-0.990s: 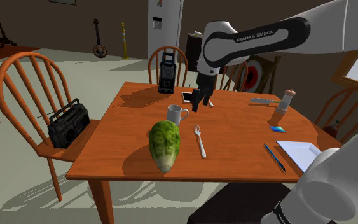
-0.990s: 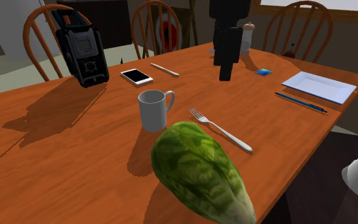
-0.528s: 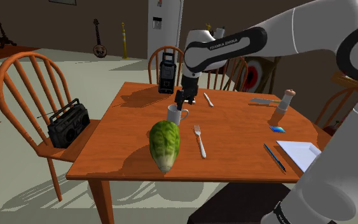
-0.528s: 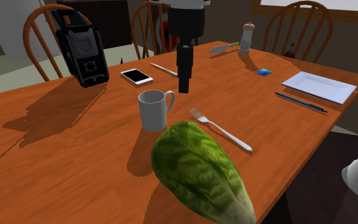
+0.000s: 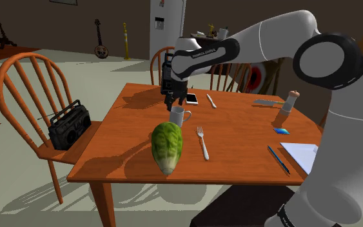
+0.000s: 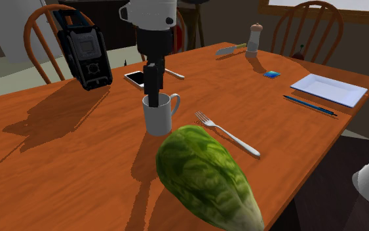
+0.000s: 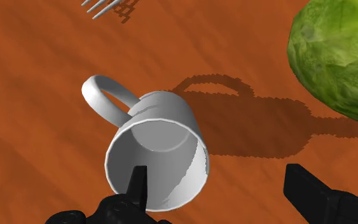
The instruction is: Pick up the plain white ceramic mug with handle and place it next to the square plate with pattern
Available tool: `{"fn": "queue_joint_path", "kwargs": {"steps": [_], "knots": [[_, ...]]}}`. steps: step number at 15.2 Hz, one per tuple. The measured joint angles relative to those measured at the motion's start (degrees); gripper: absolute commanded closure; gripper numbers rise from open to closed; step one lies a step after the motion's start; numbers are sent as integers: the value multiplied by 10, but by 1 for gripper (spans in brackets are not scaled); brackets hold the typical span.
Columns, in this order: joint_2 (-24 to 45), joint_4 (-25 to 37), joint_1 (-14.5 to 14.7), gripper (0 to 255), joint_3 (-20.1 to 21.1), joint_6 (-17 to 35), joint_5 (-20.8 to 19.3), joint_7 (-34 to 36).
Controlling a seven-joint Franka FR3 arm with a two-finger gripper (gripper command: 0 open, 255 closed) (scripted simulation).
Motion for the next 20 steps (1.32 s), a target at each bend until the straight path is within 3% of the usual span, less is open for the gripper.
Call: {"fn": "queue_joint_path", "kwargs": {"steps": [6, 13, 14, 20], "knots": [[27, -10, 1, 0, -1, 38, -3, 1], [32, -14, 1, 0, -1, 46, -4, 2], [32, -14, 1, 255, -1, 46, -4, 2], [31, -13, 1, 255, -1, 46, -3, 2]]}}
